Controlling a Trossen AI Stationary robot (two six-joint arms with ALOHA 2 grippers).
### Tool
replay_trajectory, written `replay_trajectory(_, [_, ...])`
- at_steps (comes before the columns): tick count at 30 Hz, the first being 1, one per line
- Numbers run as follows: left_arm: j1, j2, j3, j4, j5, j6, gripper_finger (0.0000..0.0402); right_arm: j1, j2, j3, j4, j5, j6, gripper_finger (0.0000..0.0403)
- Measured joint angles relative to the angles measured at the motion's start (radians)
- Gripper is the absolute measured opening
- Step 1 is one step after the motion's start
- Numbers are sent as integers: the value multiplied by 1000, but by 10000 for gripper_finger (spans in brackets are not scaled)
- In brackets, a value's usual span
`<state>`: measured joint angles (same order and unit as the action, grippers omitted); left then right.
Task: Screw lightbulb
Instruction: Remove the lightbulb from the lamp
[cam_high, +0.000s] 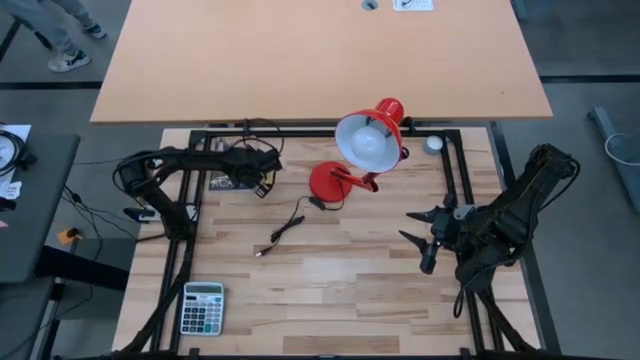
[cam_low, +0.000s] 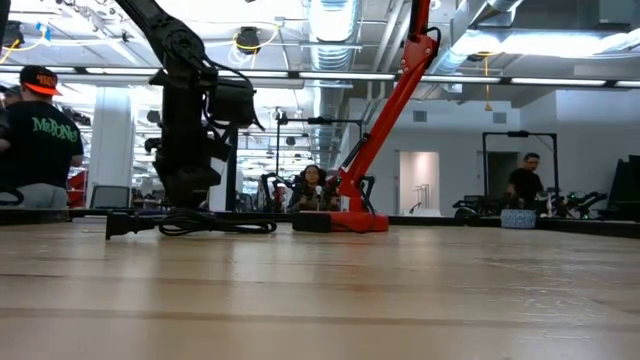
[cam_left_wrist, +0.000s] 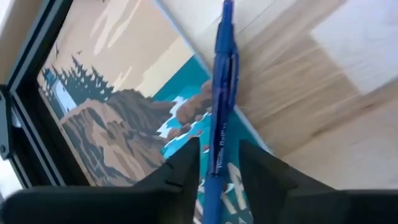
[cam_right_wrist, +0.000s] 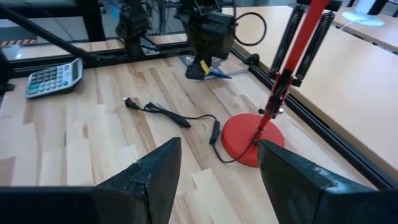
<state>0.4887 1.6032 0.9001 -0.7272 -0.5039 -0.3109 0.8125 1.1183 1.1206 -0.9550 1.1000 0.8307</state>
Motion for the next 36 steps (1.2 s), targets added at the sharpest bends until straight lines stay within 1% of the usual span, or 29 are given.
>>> replay_trajectory(3, [-22, -12, 21, -30, -29, 13, 149, -19, 0, 0, 0, 0, 0, 224])
replay_trajectory(7, [-68, -77, 45, -81, -112, 11, 171, -50, 0, 0, -1, 0, 0, 224])
replay_trajectory(12, [-160, -238, 47, -19, -89, -4, 175, -79, 0, 0, -2, 0, -19, 224])
replay_trajectory(15, [-253, -324, 17, 106, -73, 13, 175, -83, 0, 0, -10, 0, -27, 224])
replay_trajectory(18, [-346, -376, -51, 320, -65, 90, 175, -84, 0, 0, -15, 0, -52, 224])
replay_trajectory(22, [-454, -388, -148, 633, -29, 161, 175, -87, 0, 0, -36, 0, -53, 224])
replay_trajectory(25, [-503, -363, -203, 840, -18, 250, 175, -95, 0, 0, -43, 0, -54, 224])
replay_trajectory(28, [-534, -336, -236, 957, 16, 323, 175, -104, 0, 0, -62, 0, -53, 224])
replay_trajectory(31, [-540, -300, -236, 1008, 57, 342, 175, -121, 0, 0, -80, 0, -54, 224])
replay_trajectory(36, [-538, -226, -236, 1126, 83, 396, 175, -144, 0, 0, -87, 0, -53, 224])
